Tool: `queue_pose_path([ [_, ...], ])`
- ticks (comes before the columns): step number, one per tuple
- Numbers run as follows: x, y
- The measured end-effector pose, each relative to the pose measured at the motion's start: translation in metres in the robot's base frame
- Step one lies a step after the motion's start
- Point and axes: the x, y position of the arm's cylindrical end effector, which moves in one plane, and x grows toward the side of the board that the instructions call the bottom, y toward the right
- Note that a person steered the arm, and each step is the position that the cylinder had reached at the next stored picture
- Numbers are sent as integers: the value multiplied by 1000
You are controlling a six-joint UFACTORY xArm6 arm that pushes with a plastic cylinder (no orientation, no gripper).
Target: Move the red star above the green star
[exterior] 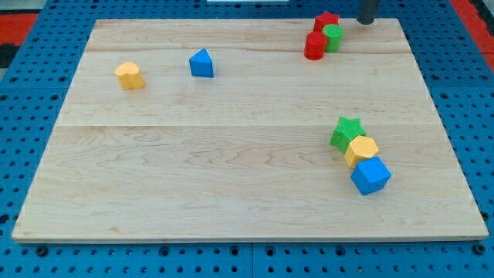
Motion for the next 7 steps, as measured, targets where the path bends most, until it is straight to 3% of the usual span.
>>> queue_pose_path([
  [6,1,-147],
  [7,19,-167],
])
